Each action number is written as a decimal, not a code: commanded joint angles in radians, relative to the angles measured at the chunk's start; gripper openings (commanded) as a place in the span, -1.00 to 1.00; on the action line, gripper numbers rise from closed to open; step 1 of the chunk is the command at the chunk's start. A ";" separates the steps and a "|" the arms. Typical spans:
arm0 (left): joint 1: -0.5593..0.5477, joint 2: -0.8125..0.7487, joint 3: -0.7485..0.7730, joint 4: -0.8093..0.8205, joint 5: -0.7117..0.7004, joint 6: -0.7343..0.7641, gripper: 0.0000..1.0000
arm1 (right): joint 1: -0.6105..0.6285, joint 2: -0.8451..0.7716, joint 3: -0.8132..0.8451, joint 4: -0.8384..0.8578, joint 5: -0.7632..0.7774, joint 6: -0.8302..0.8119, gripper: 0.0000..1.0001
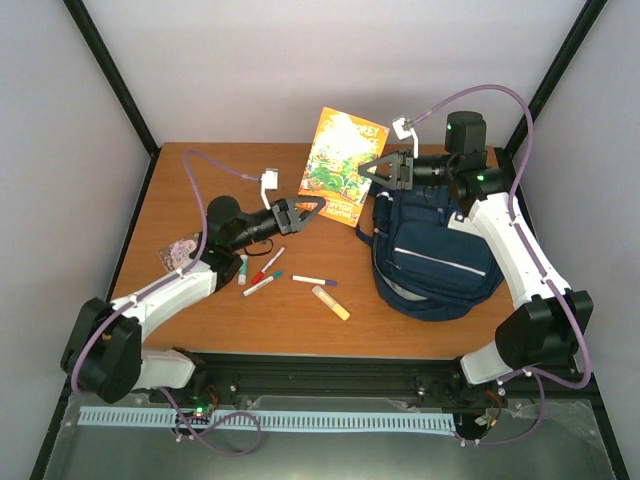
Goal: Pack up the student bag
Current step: Pick up the book from the center of the board.
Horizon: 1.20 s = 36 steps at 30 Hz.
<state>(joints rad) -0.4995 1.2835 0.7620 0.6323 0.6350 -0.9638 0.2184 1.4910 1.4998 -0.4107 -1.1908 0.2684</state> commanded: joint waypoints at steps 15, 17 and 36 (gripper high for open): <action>-0.059 -0.012 -0.007 0.219 -0.080 -0.092 0.15 | -0.005 -0.042 -0.047 0.076 0.009 0.028 -0.92; -0.059 -0.025 -0.007 0.215 -0.083 -0.094 0.04 | -0.006 -0.040 -0.051 0.075 0.017 0.030 -0.89; -0.059 -0.117 0.003 0.037 -0.104 -0.019 -0.91 | -0.071 -0.074 -0.146 -0.096 0.115 -0.185 0.00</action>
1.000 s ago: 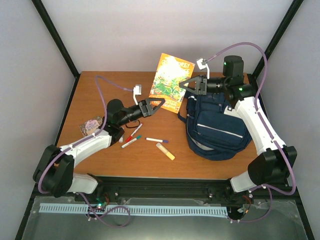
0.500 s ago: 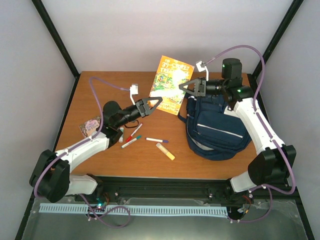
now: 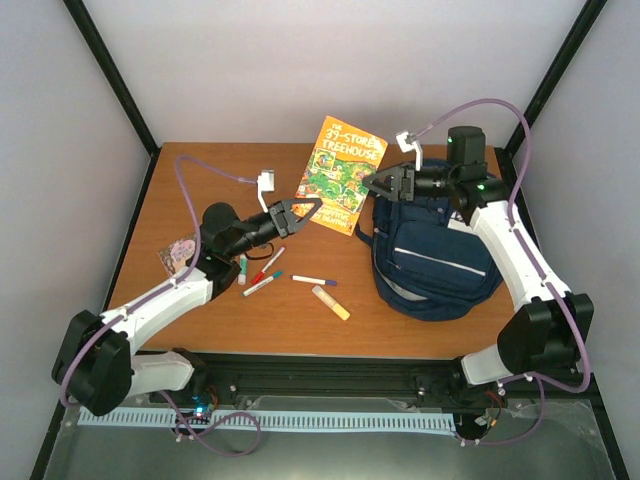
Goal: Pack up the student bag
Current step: Pick up the book from the center of the board, then place the book in the student bag.
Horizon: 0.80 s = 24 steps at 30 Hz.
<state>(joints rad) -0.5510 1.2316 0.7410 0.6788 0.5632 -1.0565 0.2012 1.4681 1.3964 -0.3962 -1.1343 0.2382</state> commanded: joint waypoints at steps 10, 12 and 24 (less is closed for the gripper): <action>-0.007 -0.130 -0.030 -0.258 -0.059 0.189 -0.99 | -0.186 -0.152 -0.125 -0.602 0.322 -0.771 0.25; -0.007 -0.148 -0.057 -0.276 -0.052 0.192 -0.98 | -0.186 -0.193 -0.162 -0.657 0.409 -0.907 0.25; -0.007 -0.173 -0.123 -0.401 -0.016 0.250 -0.98 | -0.186 -0.311 -0.463 -0.690 0.839 -1.173 0.01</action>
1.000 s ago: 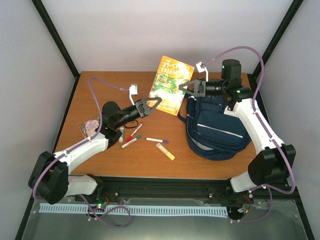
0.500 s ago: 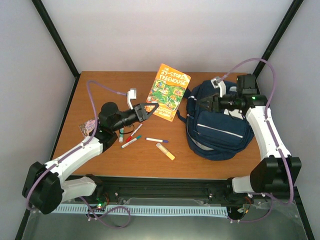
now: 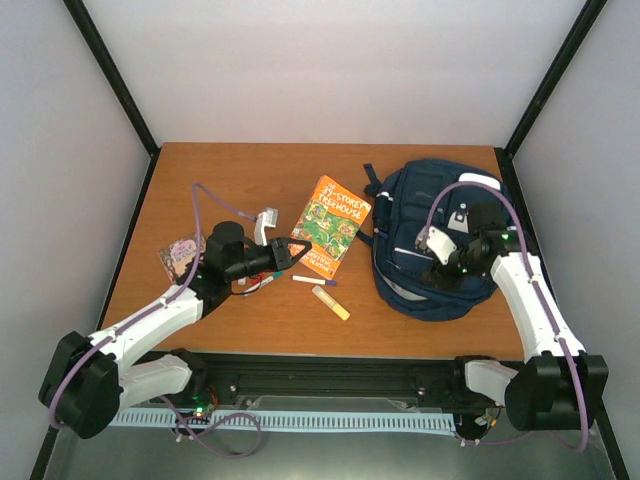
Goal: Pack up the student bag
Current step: Place the book in the student bag.
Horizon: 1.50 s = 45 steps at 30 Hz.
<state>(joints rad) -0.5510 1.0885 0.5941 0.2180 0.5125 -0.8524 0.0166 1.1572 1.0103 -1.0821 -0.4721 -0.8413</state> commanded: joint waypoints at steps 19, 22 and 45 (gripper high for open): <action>-0.007 -0.012 0.012 0.072 0.067 0.030 -0.98 | 0.000 0.081 -0.206 0.121 0.259 -0.104 -0.02; -0.007 -0.011 0.012 0.075 0.068 0.028 -0.99 | 0.003 0.091 -0.220 0.122 0.256 -0.117 -0.02; -0.007 -0.005 -0.010 0.099 0.111 -0.005 -0.99 | 0.043 0.064 -0.025 0.128 0.279 0.015 -0.94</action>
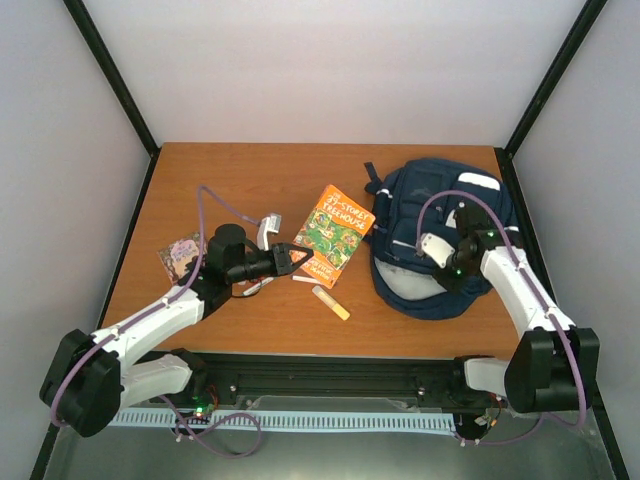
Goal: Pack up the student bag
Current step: Place the book in the student bag.
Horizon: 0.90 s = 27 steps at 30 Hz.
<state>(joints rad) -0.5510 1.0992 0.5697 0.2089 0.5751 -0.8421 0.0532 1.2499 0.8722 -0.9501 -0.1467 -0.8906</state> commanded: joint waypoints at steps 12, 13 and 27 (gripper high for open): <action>-0.032 0.029 0.045 0.128 0.120 -0.029 -0.98 | 0.007 -0.004 0.474 0.081 -0.070 0.245 -0.94; -0.046 0.035 0.055 0.118 0.121 -0.017 -0.99 | 0.007 0.000 0.489 0.085 -0.074 0.254 -0.94; -0.224 0.328 0.190 0.274 0.138 -0.105 -0.98 | 0.007 0.015 0.582 0.121 -0.145 0.353 -0.94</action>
<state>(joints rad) -0.7429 1.3781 0.6571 0.3168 0.6804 -0.9054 0.0547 1.2797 1.3941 -0.9451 -0.2222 -0.5846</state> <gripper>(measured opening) 0.219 0.069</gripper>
